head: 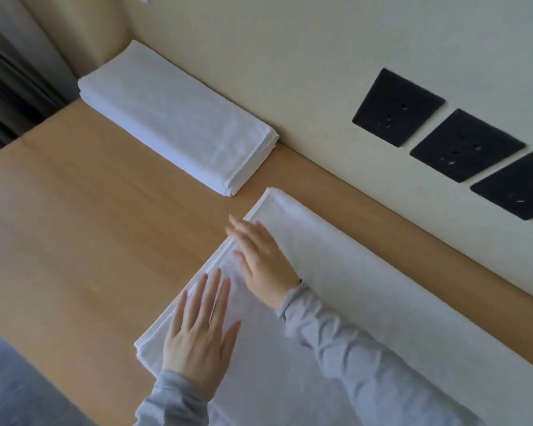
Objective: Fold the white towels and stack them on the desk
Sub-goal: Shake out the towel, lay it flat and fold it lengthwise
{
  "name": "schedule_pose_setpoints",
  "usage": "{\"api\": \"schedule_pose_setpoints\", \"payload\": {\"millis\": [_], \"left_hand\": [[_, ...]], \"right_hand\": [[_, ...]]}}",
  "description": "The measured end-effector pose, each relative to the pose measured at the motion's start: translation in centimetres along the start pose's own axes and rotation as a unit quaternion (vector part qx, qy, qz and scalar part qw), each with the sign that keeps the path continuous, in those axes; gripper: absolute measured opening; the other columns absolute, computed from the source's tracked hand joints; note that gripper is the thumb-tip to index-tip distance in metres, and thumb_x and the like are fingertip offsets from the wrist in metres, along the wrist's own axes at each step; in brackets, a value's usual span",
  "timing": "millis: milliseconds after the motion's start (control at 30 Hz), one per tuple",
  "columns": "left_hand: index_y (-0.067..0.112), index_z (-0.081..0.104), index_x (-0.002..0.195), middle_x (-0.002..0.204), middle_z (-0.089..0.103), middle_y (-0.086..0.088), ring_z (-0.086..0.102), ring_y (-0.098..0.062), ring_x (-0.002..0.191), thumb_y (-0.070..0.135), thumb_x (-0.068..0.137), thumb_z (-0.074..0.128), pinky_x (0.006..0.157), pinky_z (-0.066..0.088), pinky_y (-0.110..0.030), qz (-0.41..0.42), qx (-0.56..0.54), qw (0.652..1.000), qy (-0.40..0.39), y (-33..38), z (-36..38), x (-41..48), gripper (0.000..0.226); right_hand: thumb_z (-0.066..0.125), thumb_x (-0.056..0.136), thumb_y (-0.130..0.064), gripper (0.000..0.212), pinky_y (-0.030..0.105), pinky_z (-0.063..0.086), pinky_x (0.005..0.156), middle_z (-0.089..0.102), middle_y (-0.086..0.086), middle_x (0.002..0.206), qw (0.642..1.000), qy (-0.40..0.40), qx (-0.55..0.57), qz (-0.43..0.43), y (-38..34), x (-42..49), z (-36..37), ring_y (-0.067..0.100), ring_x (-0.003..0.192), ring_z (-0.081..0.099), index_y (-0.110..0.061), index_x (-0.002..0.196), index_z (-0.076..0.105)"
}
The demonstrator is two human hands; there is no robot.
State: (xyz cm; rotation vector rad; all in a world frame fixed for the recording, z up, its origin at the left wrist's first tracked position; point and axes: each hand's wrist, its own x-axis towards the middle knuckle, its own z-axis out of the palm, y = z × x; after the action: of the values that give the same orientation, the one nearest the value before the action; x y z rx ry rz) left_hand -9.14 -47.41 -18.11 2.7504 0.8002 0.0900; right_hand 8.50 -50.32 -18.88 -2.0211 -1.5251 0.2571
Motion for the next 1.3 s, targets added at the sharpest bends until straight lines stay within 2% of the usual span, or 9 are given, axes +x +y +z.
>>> {"api": "schedule_pose_setpoints", "payload": {"millis": [133, 267, 534, 634, 734, 934, 1067, 1200, 1301], "left_hand": [[-0.001, 0.046, 0.133, 0.141, 0.043, -0.015, 0.004, -0.011, 0.145, 0.05, 0.098, 0.015, 0.113, 0.014, -0.038, 0.015, -0.009, 0.999, -0.039, -2.3, 1.3, 0.7, 0.069], [0.006, 0.037, 0.141, 0.15, 0.034, -0.011, 0.026, -0.022, 0.139, 0.053, 0.095, 0.022, 0.115, 0.016, -0.036, 0.003, -0.029, 0.999, -0.033, -3.1, 1.6, 0.4, 0.067], [0.009, 0.025, 0.147, 0.154, 0.025, -0.008, 0.021, -0.022, 0.142, 0.051, 0.092, 0.028, 0.116, 0.014, -0.04, -0.002, -0.002, 0.998, -0.056, -3.2, 1.9, 0.6, 0.07], [0.007, 0.029, 0.146, 0.152, 0.028, -0.01, 0.022, -0.022, 0.141, 0.052, 0.094, 0.022, 0.115, 0.017, -0.041, -0.001, -0.001, 0.999, -0.049, -3.3, 1.9, 0.7, 0.069], [0.008, 0.027, 0.146, 0.153, 0.027, -0.009, 0.022, -0.022, 0.142, 0.054, 0.094, 0.018, 0.115, 0.017, -0.041, 0.003, 0.009, 0.999, -0.053, -3.4, 2.0, 0.6, 0.07], [0.013, 0.016, 0.15, 0.156, 0.02, -0.007, 0.017, -0.021, 0.144, 0.053, 0.092, 0.023, 0.117, 0.012, -0.039, -0.005, 0.024, 0.998, -0.052, -3.4, 2.2, 0.4, 0.071], [0.011, 0.019, 0.149, 0.155, 0.022, -0.008, 0.019, -0.022, 0.143, 0.053, 0.092, 0.025, 0.117, 0.014, -0.039, -0.004, 0.028, 0.999, -0.045, -3.3, 2.1, 0.6, 0.072], [0.009, 0.021, 0.149, 0.155, 0.022, -0.009, 0.02, -0.023, 0.142, 0.053, 0.091, 0.024, 0.116, 0.016, -0.04, -0.006, 0.024, 0.999, -0.044, -3.0, 1.9, 0.5, 0.072], [0.009, 0.022, 0.148, 0.155, 0.023, -0.009, 0.021, -0.023, 0.142, 0.052, 0.09, 0.024, 0.116, 0.017, -0.041, -0.006, 0.023, 0.999, -0.041, -3.0, 1.8, 0.3, 0.073]], "right_hand": [[0.038, 0.1, -0.034, 0.051, 0.045, 0.018, 0.116, 0.03, 0.003, 0.154, 0.969, -0.148, -0.122, -0.157, 0.6, -3.8, 1.4, 0.014, 0.144, 0.02, -0.012, 0.145, 0.034], [0.028, 0.098, -0.043, 0.057, 0.045, 0.021, 0.116, 0.024, -0.001, 0.156, 0.962, -0.126, -0.243, -0.017, 5.9, 0.8, -1.8, 0.012, 0.145, 0.017, -0.014, 0.148, 0.028], [0.026, 0.1, -0.037, 0.06, 0.041, 0.002, 0.12, 0.009, 0.012, 0.158, 0.963, -0.049, -0.229, 0.137, 5.7, 3.3, -2.5, 0.023, 0.147, 0.006, -0.004, 0.149, 0.013], [0.037, 0.097, -0.033, 0.058, 0.049, 0.018, 0.116, 0.029, 0.018, 0.152, 0.987, -0.03, -0.152, 0.033, -0.4, -1.6, 1.0, 0.029, 0.143, 0.023, 0.003, 0.143, 0.032], [0.033, 0.099, -0.041, 0.06, 0.047, 0.019, 0.116, 0.021, 0.006, 0.157, 0.969, -0.148, -0.192, -0.048, -2.1, -8.4, 1.5, 0.018, 0.146, 0.013, -0.008, 0.148, 0.025], [-0.005, 0.092, -0.057, 0.077, 0.045, 0.007, 0.119, 0.01, 0.005, 0.158, 0.915, -0.129, -0.288, 0.251, 11.1, -13.3, -9.7, 0.019, 0.147, 0.007, -0.009, 0.15, 0.012], [0.002, 0.092, -0.053, 0.076, 0.044, -0.004, 0.119, 0.003, 0.012, 0.159, 0.887, -0.071, -0.305, 0.339, 11.2, -13.1, -10.1, 0.021, 0.147, -0.003, -0.004, 0.149, 0.007], [0.037, 0.094, -0.036, 0.065, 0.055, 0.014, 0.116, 0.025, 0.019, 0.153, 0.954, 0.017, -0.205, 0.219, 1.2, -11.7, -2.8, 0.033, 0.143, 0.018, 0.003, 0.145, 0.025], [0.039, 0.095, -0.039, 0.061, 0.051, 0.017, 0.115, 0.028, 0.009, 0.154, 0.979, -0.059, -0.183, 0.071, -5.5, -13.7, 2.5, 0.021, 0.145, 0.015, -0.007, 0.146, 0.03]]}}
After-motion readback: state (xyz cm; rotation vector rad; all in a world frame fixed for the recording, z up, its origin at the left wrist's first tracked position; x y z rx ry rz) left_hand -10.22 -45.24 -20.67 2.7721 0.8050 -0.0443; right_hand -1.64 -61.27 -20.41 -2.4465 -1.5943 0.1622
